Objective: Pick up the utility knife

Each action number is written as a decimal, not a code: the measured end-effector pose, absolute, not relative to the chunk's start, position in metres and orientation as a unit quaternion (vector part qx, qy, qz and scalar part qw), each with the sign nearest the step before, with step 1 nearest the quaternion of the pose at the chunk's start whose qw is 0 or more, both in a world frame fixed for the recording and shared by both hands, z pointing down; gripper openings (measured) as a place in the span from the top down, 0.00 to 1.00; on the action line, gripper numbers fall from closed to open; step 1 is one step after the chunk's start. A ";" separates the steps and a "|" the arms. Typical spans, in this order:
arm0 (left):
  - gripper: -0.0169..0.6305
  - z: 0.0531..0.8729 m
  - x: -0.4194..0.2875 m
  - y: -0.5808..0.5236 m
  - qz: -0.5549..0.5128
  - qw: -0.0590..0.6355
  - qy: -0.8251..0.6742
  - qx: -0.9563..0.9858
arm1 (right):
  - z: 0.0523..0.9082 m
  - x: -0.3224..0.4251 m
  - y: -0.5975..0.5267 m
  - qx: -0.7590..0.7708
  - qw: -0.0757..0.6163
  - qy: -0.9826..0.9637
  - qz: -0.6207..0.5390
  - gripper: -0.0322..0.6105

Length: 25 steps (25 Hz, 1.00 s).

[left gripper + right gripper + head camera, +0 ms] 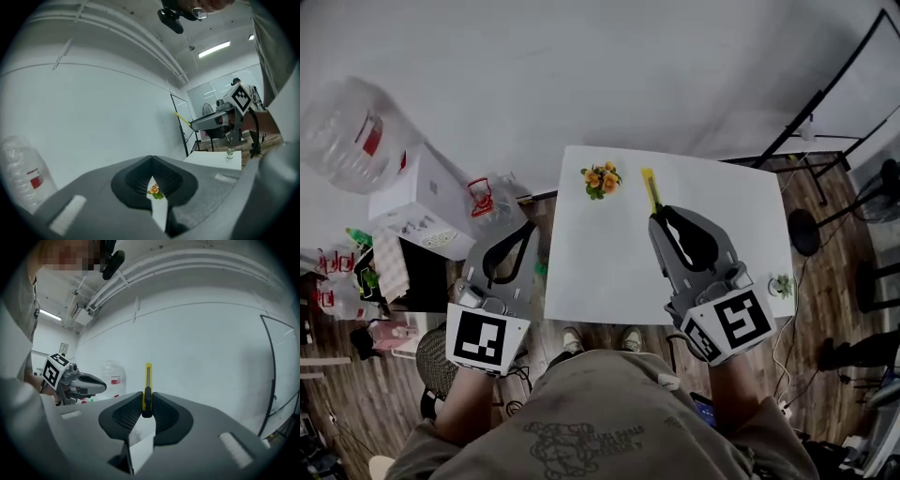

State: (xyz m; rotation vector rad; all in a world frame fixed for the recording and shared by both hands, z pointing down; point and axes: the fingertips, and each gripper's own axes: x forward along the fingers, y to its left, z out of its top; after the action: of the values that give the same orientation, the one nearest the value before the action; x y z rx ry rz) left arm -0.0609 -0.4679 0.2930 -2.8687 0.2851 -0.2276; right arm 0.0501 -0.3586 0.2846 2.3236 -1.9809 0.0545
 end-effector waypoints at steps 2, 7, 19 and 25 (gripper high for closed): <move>0.97 0.283 -0.061 -0.467 -0.068 0.125 0.100 -0.985 | 0.277 0.055 -0.344 0.771 0.039 -0.635 0.012 0.81; 0.97 0.278 -0.060 -0.459 -0.057 0.120 0.092 -0.987 | 0.272 0.062 -0.311 0.795 0.032 -0.606 0.010 0.81; 0.97 0.284 -0.043 -0.448 -0.064 0.114 0.079 -0.988 | 0.290 0.074 -0.289 0.810 0.038 -0.585 0.037 0.81; 0.97 0.284 -0.042 -0.443 -0.060 0.110 0.082 -0.989 | 0.293 0.074 -0.284 0.805 0.042 -0.590 0.043 0.81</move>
State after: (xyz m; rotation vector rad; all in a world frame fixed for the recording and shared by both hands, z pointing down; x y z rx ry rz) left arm -0.0416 -0.4432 0.2839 -2.9069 0.2403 -0.1751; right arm 0.0744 -0.2843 0.2929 2.4647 -1.8047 0.1317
